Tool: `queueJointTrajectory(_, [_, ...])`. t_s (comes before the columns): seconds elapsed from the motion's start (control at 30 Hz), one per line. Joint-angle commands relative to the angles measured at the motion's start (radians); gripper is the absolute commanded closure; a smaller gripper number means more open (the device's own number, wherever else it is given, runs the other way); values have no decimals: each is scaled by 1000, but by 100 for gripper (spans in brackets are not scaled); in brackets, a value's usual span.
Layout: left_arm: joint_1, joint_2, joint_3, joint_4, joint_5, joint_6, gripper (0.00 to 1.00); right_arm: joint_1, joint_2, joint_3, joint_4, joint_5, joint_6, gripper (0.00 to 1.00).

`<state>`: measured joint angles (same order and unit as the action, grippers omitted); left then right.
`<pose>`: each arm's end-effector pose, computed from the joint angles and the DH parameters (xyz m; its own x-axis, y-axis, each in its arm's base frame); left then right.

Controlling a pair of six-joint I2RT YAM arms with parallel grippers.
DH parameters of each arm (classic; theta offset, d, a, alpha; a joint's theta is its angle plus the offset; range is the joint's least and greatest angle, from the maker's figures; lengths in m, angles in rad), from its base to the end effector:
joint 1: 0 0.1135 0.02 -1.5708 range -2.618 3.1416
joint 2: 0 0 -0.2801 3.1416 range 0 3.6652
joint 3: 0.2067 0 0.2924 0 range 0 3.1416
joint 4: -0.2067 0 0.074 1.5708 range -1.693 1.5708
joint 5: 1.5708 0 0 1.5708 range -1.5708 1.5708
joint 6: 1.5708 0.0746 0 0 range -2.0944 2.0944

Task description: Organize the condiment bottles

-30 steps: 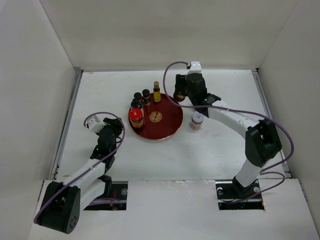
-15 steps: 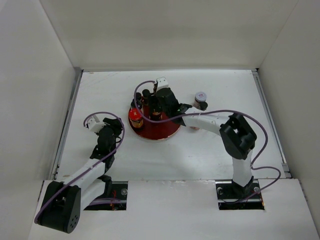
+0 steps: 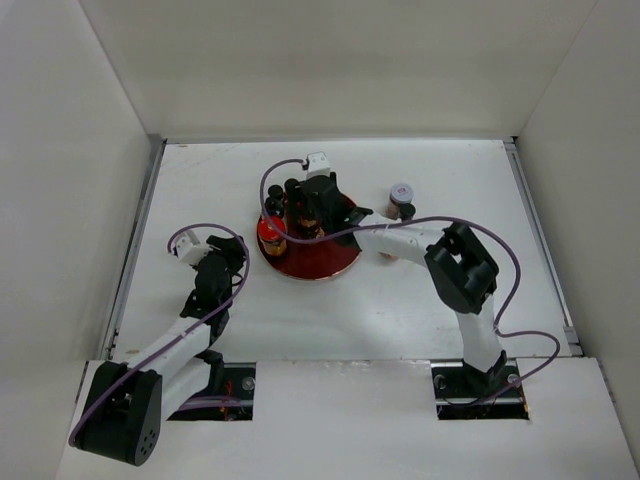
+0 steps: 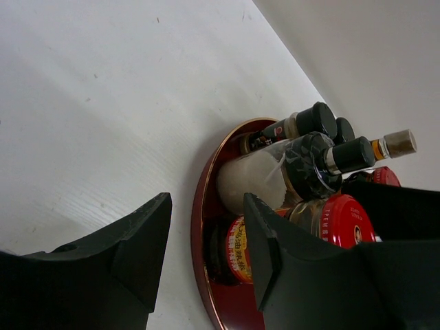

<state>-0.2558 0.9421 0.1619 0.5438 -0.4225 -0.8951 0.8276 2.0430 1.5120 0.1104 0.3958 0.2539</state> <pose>0.2389 -0.0309 0.1481 -0.0209 -0.7301 -0.6830 -0.2737 0.6612 -0.6985 0.3967 0.3891 0.2115 -0.3782 -0.0691 -0.9231 -0.3577 0.9307 0.0769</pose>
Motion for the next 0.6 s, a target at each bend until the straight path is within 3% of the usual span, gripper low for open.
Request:
queueJointTrajectory(0.0, [7,9,1,53,14,-13,56,17,-66,34,143,37,21,15])
queueJointTrajectory(0.23, [7,4,1,53,16,-13,56,18,-228,-81,141,34,7,7])
queueJointTrajectory(0.37, [7,-22,-2,47,5,-2,56,18,-372,-231,150,38,5,9])
queueJointTrajectory(0.43, [7,-29,-2,44,4,-1,56,18,-466,-335,156,54,7,27])
queueJointTrajectory(0.5, [7,-42,-5,42,2,1,56,2,-556,-439,153,102,11,59])
queueJointTrajectory(0.53, [8,-45,-7,41,2,2,56,-14,-601,-488,141,136,16,70])
queueJointTrajectory(0.57, [8,-45,-7,41,-2,2,56,-24,-641,-533,118,165,21,74])
